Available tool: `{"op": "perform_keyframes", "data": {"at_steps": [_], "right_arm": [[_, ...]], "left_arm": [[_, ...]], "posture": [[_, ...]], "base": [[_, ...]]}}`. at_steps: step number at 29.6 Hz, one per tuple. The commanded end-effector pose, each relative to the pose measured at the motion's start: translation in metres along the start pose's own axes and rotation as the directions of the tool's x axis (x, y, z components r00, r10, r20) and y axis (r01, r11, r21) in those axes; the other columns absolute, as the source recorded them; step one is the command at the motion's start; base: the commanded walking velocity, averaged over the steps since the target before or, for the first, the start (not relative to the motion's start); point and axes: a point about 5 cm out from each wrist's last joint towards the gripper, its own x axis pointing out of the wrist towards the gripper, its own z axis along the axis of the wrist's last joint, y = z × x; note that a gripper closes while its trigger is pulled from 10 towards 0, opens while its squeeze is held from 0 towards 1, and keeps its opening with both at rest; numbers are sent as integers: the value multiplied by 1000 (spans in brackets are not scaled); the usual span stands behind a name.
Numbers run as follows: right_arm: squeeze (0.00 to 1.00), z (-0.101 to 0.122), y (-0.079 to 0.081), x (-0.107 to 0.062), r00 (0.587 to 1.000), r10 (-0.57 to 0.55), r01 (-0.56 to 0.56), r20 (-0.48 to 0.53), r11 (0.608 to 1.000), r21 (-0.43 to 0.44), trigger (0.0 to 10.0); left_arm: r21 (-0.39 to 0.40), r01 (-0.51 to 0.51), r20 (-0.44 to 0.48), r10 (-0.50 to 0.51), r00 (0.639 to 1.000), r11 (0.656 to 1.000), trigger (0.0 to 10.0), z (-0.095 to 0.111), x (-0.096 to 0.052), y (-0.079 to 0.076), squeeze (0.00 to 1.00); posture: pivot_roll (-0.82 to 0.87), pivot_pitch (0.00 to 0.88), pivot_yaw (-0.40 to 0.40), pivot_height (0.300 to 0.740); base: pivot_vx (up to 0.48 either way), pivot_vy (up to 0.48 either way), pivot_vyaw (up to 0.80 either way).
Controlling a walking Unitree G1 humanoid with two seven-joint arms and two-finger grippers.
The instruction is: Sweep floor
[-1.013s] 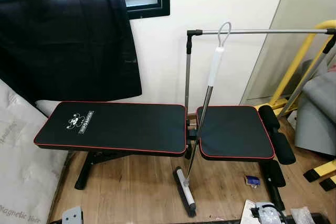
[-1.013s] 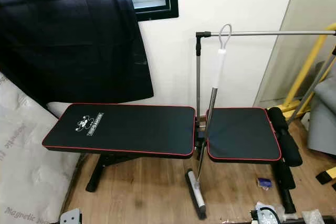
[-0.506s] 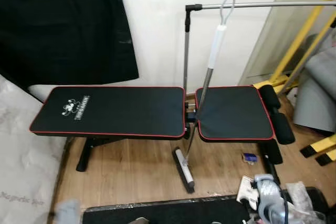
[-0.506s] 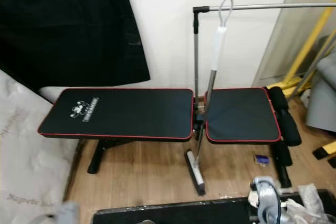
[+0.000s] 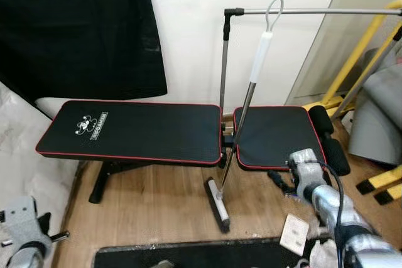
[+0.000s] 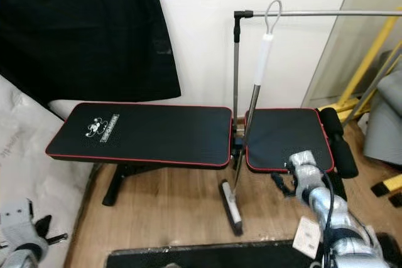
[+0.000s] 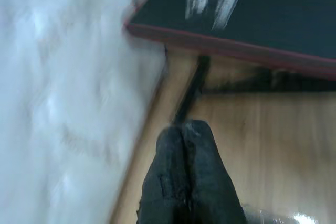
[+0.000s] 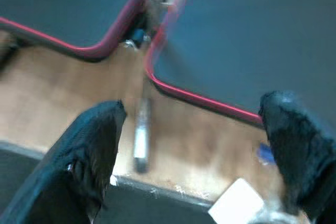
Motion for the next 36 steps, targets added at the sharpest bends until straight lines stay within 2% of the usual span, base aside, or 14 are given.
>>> {"op": "perform_keyframes", "data": {"at_steps": [1,2,5,7,8,10,12,13,15,21,25,31,35,36], "right_arm": [[0,16,8,2,994,72,-73,83,997,9,10000],[0,16,8,2,994,72,-73,83,997,9,10000],[0,34,21,0,974,141,-144,179,990,5,10000],[0,34,21,0,974,141,-144,179,990,5,10000],[0,44,27,-1,962,164,-168,220,986,-1,10000],[0,44,27,-1,962,164,-168,220,986,-1,10000],[0,69,49,-1,927,205,-215,314,977,-2,10000],[0,69,49,-1,927,205,-215,314,977,-2,10000],[0,82,67,2,905,225,-239,361,971,-5,10000],[0,84,75,4,907,216,-225,362,974,-17,10000],[0,87,68,8,925,117,-133,361,991,20,10000],[0,94,64,8,929,84,-101,361,994,30,10000],[0,97,59,7,938,61,-74,341,997,28,10000],[0,98,58,6,943,49,-63,330,997,33,10000]], "left_arm": [[27,112,82,-114,990,993,10000,20,-2,-23,0],[27,112,82,-114,990,993,10000,20,-2,-23,0],[39,237,232,-239,943,971,10000,62,-19,-65,0],[39,237,232,-239,943,971,10000,62,-19,-65,0],[19,283,284,-276,918,959,10000,77,-26,-81,0],[19,283,284,-276,918,959,10000,77,-26,-81,0],[34,378,350,-366,862,925,10000,97,-37,-114,0],[34,378,350,-366,862,925,10000,97,-37,-114,0],[49,439,351,-427,833,897,10000,97,-44,-136,0],[39,461,329,-447,832,887,10000,95,-51,-144,0],[23,457,321,-439,839,889,10000,97,-54,-145,0],[41,462,303,-452,839,886,10000,101,-54,-149,0],[9,455,296,-437,849,890,10000,106,-51,-151,0],[-4,439,286,-420,862,898,10000,107,-50,-150,0]], "posture": [[-67,55,13,740],[-67,55,13,740],[-61,39,13,740],[-61,39,13,740],[-56,35,16,740],[-56,35,16,740],[-58,29,22,740],[-58,29,22,740],[-62,25,23,740],[-58,18,19,740],[-61,0,14,740],[-62,0,8,740],[-65,0,2,740],[-69,0,4,740]], "base": [[0,0,0],[0,0,0],[0,0,0],[0,0,0],[0,0,0],[0,0,0],[0,0,0],[0,0,0],[0,0,0],[0,0,0],[0,0,0],[0,0,0],[0,0,0],[0,0,0]]}}
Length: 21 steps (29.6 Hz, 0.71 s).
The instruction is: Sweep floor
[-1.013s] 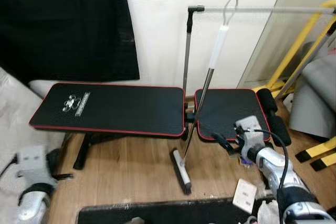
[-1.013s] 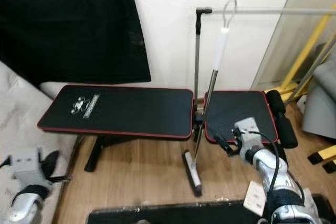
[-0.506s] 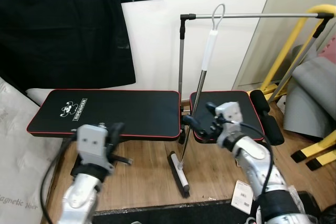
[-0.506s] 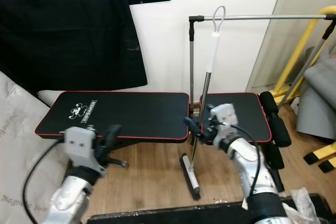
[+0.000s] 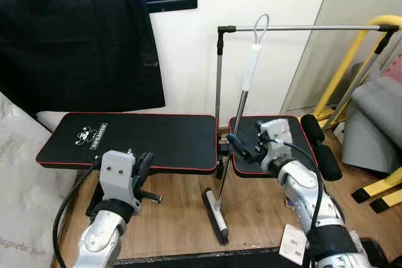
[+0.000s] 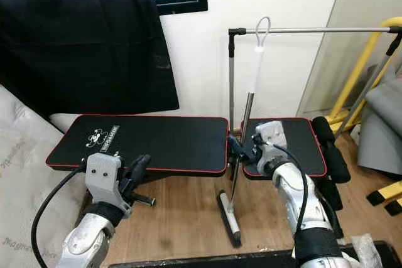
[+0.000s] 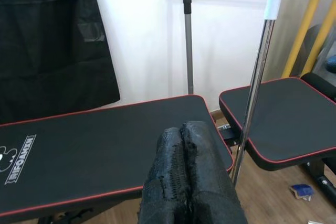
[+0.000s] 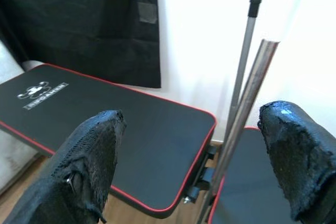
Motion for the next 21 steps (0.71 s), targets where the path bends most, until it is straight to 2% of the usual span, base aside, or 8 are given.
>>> {"op": "perform_keyframes", "data": {"at_steps": [1,4,9,11,14,16,19,21], "right_arm": [[0,1,0,-1,1000,-8,8,-13,1000,2,10000],[0,3,1,-3,1000,-16,16,-16,1000,-3,10000],[0,11,12,-2,1000,7,-6,8,999,-40,10000],[0,19,27,-2,999,31,-29,32,997,-74,10000],[0,21,37,-8,999,20,-15,41,994,-104,10000],[0,21,37,-8,999,20,-15,41,994,-104,10000],[0,17,46,-21,999,30,-26,33,991,-134,10000],[0,17,46,-21,999,30,-25,33,990,-139,10000]], "left_arm": [[-16,-95,-19,95,995,995,10000,-1,-1,5,0],[-22,-113,-33,112,993,993,10000,-1,-1,5,0],[-47,-112,-48,110,993,993,10000,-1,-1,3,0],[-70,-92,-53,88,995,993,10000,1,-2,-4,0],[-110,-98,-69,91,993,989,10000,0,-7,-10,0],[-110,-98,-69,91,993,989,10000,0,-7,-10,0],[-84,-85,-73,79,994,993,10000,-1,-13,-17,0],[-89,-94,-75,87,993,992,10000,-2,-12,-16,0]], "posture": [[-69,0,4,740],[-76,0,2,740],[-85,0,0,740],[-89,0,-9,740],[-91,0,-16,740],[-91,0,-16,740],[-91,0,-19,740],[-95,0,-18,740]], "base": [[0,0,0],[0,0,0],[0,0,0],[0,0,0],[0,0,0],[0,0,0],[0,0,0],[0,0,0]]}}
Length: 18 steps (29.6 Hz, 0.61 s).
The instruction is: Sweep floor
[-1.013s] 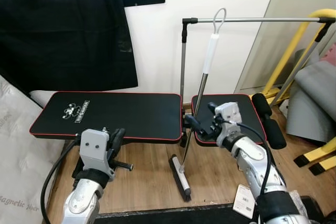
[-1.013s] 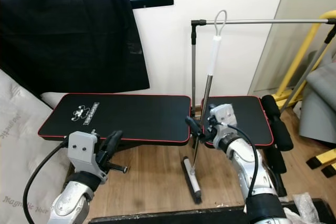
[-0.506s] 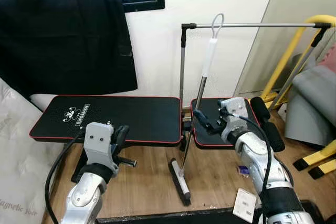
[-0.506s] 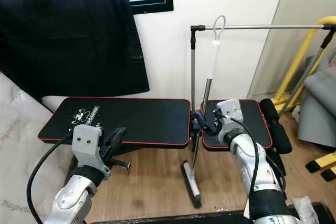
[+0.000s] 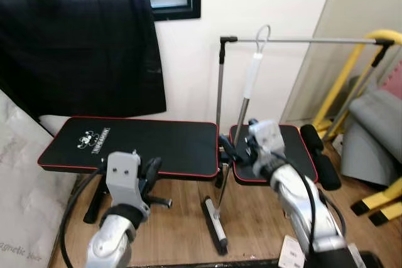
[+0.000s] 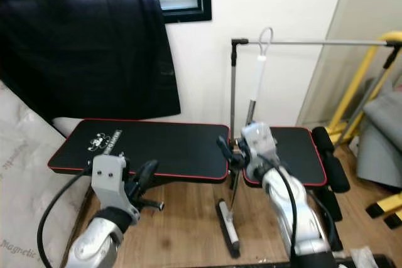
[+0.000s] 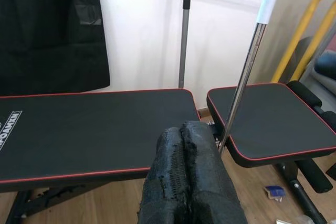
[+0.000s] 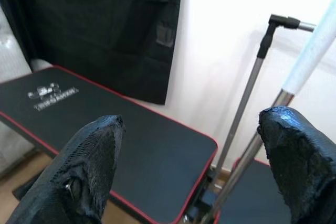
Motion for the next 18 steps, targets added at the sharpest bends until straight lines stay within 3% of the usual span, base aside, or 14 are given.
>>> {"op": "perform_keyframes", "data": {"at_steps": [1,7,9,14,18], "right_arm": [[0,2,0,0,1000,-2,2,1,1000,-17,10000],[0,3,0,2,1000,-8,8,-7,1000,-24,10000],[0,3,0,3,1000,-12,12,-10,1000,-26,10000],[0,5,-1,3,1000,-26,26,-11,999,-31,10000],[0,6,-3,4,999,-35,35,-15,999,-25,10000]], "left_arm": [[-3,-91,-4,91,996,996,10000,0,1,4,0],[-5,-96,-7,96,995,995,10000,1,5,5,0],[-3,-97,-8,97,995,995,10000,1,6,5,0],[3,-103,-13,103,995,995,10000,2,8,6,0],[8,-104,-15,104,994,995,10000,2,8,5,0]], "posture": [[-97,0,-17,740],[-97,0,-17,740],[-97,0,-16,740],[-97,0,-15,740],[-97,0,-13,740]], "base": [[0,0,0],[0,0,-194],[0,274,-800],[0,322,0],[0,326,-800]]}}
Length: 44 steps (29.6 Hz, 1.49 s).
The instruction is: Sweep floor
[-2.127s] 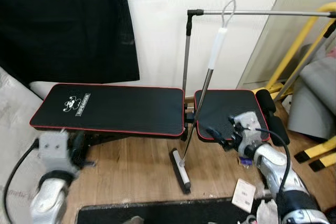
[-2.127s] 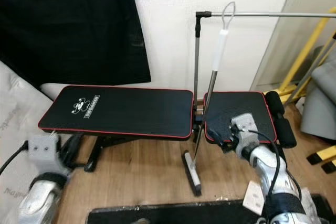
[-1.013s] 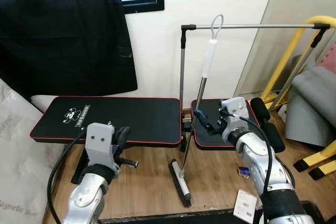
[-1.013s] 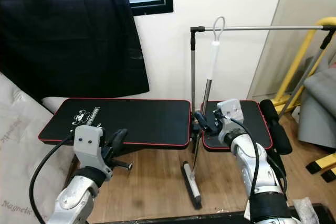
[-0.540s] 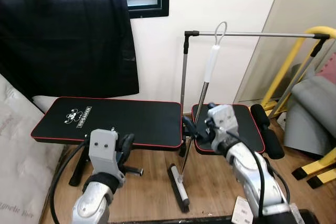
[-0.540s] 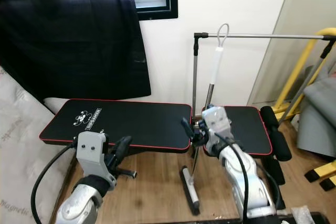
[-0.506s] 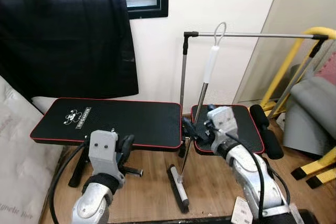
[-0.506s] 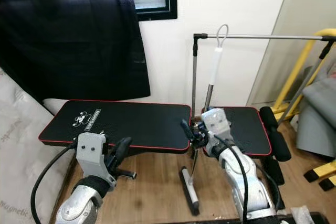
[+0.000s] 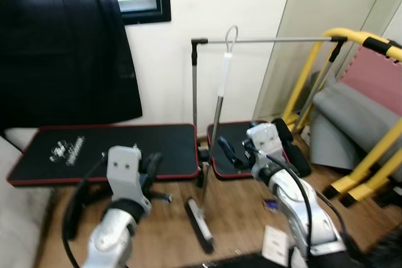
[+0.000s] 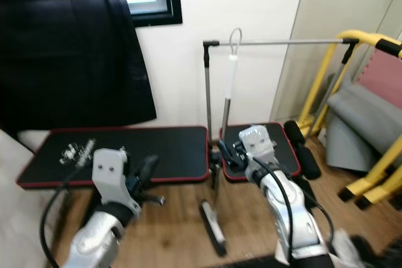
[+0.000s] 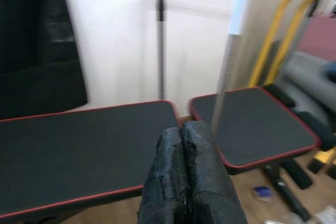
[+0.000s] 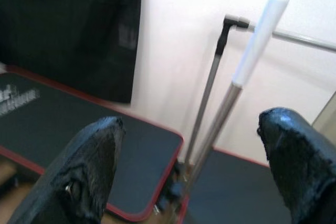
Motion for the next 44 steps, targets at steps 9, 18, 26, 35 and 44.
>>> {"op": "perform_keyframes", "data": {"at_steps": [9,18,26,35,44], "right_arm": [[0,3,-6,0,999,-33,33,9,999,-20,10000],[0,6,-9,2,998,-55,55,14,998,-31,10000],[0,8,-14,4,996,-83,83,18,996,-34,10000],[0,12,-40,6,982,-191,190,12,980,55,10000],[0,19,-45,10,976,-212,204,42,967,152,10000]], "left_arm": [[13,-73,-11,73,997,997,10000,0,1,2,0],[19,-73,-15,74,997,997,10000,1,1,3,0],[10,-72,-4,72,997,997,10000,3,1,4,0],[6,-54,23,54,998,999,10000,9,3,4,0],[0,-43,25,43,999,999,10000,10,4,4,0]], "posture": [[-96,0,-12,740],[-86,0,-6,740],[-82,0,-6,740],[-85,0,-6,740],[-91,0,-4,740]], "base": [[0,334,-267],[0,149,0],[0,0,0],[92,0,267],[285,0,356]]}}
